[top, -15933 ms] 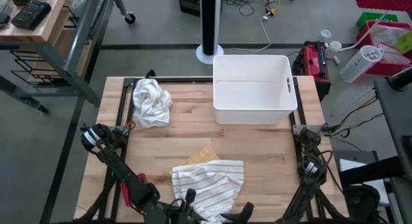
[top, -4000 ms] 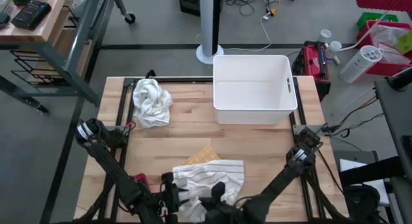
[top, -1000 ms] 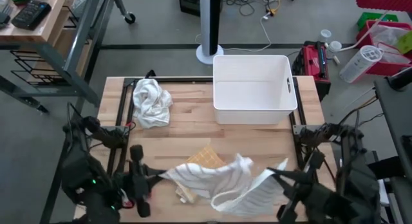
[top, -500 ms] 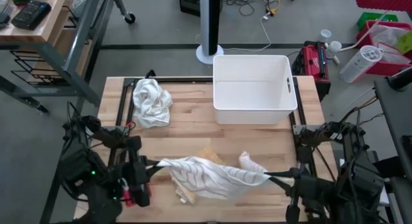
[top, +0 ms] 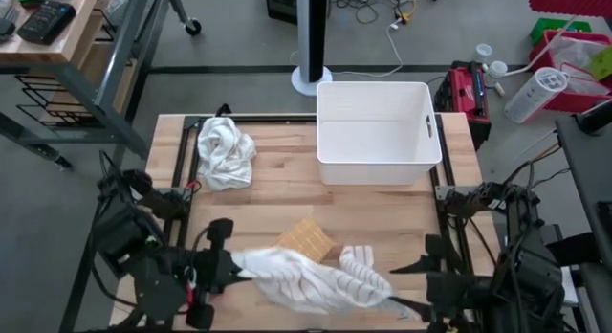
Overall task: Fold towel
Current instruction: Fold the white kitchen towel
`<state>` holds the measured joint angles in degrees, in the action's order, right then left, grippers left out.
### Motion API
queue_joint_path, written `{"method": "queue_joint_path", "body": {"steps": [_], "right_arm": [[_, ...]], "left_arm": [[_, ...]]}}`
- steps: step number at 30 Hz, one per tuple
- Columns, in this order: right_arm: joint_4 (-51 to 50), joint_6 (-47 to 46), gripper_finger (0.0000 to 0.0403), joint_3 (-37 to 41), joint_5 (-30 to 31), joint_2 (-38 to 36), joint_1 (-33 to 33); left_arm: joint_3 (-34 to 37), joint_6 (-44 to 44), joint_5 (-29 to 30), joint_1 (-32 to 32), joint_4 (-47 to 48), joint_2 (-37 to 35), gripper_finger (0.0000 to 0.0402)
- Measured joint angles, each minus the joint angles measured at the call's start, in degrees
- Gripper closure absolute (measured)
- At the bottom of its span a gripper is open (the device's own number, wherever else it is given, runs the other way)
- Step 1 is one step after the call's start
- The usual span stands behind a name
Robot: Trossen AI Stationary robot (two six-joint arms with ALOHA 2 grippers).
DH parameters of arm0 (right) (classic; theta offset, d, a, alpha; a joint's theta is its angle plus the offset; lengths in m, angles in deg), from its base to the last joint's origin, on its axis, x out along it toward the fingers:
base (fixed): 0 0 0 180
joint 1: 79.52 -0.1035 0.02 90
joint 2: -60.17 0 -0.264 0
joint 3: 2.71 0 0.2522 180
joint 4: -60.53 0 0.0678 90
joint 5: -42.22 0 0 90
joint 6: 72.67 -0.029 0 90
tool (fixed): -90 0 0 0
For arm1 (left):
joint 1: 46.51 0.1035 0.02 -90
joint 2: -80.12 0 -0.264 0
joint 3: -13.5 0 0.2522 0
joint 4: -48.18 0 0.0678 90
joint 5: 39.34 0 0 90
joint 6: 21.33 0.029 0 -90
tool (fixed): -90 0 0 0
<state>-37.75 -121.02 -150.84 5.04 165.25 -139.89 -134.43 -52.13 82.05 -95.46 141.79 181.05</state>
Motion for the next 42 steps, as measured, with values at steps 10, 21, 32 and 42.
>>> {"method": "queue_joint_path", "body": {"steps": [10,21,32,42], "right_arm": [[1.3,-1.3,0.0141,8.3,-1.2,0.0,1.9],[49.2,38.0,0.0152,23.9,-5.3,6.2,10.2],[67.8,44.9,0.0156,33.5,-26.4,12.1,17.2],[80.5,47.9,0.0175,33.2,-32.2,21.6,21.7]], "left_arm": [[0.0,2.2,-4.6,-0.1,1.6,5.0,0.0401],[0.1,22.8,-15.7,0.0,-11.6,15.7,0.0401],[0.1,18.2,-16.9,-3.7,-12.0,23.0,0.0401],[0.1,16.9,-9.5,-6.2,-17.7,24.9,0.0401]]}}
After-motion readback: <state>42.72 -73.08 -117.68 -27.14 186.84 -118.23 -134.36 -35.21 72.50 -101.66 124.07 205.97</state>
